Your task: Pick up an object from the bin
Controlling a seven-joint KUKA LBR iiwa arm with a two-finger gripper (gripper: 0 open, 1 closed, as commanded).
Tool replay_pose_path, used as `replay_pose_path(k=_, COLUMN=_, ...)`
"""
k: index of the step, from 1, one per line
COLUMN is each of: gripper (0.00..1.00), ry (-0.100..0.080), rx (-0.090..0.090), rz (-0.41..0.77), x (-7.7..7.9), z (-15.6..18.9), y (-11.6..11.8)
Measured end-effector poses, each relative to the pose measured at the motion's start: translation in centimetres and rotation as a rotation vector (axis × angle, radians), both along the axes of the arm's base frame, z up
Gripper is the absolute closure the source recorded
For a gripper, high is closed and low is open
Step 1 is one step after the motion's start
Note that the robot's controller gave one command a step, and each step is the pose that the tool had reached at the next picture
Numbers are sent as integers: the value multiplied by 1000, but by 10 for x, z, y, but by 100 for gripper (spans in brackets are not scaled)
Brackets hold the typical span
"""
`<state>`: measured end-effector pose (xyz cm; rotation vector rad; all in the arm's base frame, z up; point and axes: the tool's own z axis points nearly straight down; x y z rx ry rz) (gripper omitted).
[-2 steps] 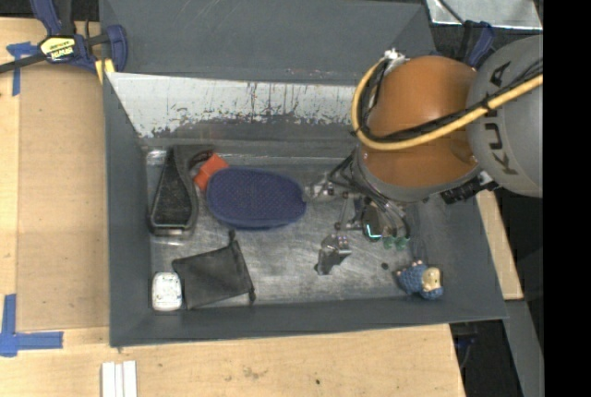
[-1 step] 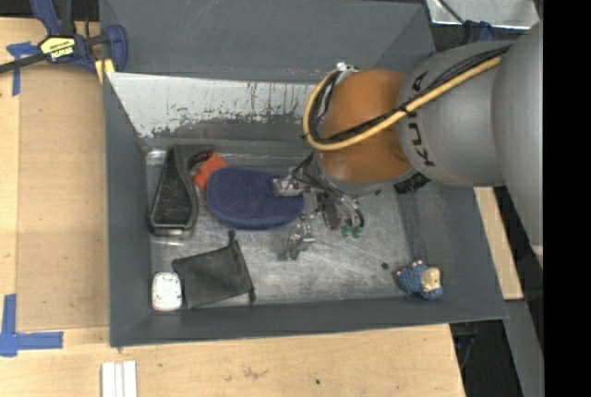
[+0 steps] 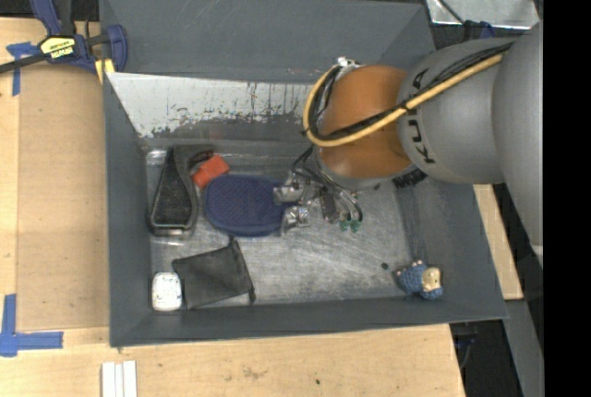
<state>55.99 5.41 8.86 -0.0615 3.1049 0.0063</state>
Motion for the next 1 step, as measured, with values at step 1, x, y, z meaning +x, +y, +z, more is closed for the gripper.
replay_pose_path(k=1, gripper=100, ry=24, rx=-4, rz=1, x=12, z=128, y=0)
